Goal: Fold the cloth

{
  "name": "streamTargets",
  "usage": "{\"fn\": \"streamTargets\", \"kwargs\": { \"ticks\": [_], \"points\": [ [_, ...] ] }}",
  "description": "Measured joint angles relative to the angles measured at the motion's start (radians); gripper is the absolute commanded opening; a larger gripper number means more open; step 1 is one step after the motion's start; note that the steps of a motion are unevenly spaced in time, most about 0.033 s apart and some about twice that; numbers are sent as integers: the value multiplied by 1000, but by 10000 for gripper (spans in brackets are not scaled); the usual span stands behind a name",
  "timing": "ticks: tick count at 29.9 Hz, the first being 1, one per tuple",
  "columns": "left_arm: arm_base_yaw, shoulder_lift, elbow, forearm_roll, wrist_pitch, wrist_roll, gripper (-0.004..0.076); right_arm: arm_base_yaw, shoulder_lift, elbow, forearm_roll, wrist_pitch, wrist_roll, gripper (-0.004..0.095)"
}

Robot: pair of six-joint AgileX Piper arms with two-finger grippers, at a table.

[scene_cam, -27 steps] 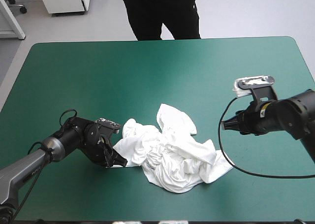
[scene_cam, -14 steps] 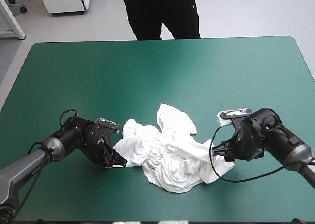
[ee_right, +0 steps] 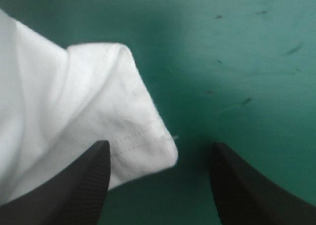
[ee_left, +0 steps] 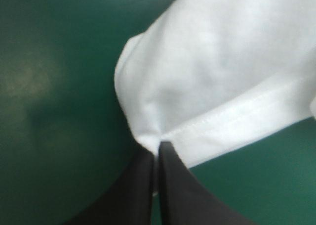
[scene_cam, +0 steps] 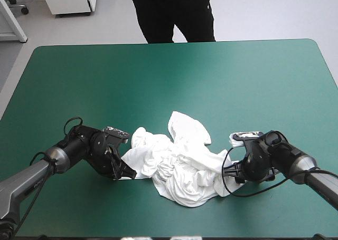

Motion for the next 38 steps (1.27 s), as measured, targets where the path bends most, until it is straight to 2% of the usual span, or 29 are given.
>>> {"fn": "streamTargets", "kwargs": {
  "ticks": [4, 8, 10, 13, 14, 23, 25, 29, 34, 38],
  "points": [
    [0, 0, 0, 0, -1, 4, -9, -1, 36, -7, 21, -23, 1, 531],
    [0, 1, 0, 1, -2, 4, -9, -3, 81, -27, 47, -8, -22, 440],
    [0, 1, 0, 1, -2, 4, -9, -5, 100, -37, 68, 3, -41, 313],
    [0, 2, 0, 1, -4, 6, -9, -5, 112, -48, 91, 11, -54, 16],
    [0, 2, 0, 0, -4, 7, -9, -5, 113, -50, 104, 9, -56, -11],
    [0, 32, -65, -7, 48, 15, -9, -4, 49, -34, 141, -14, -45, -17],
    [-1, 50, -100, -28, 60, 19, -9, -2, 12, -37, 134, 16, -26, -17],
    [-4, 60, -213, -27, 93, 23, -9, -2, -109, -115, 47, 102, 25, -17],
    [-4, 11, -376, 23, 166, 23, -9, -2, -217, -304, -83, 237, 33, -17],
    [-4, -38, -527, 61, 245, 23, -9, -2, -242, -478, -125, 315, -5, -17]
  ]
}}
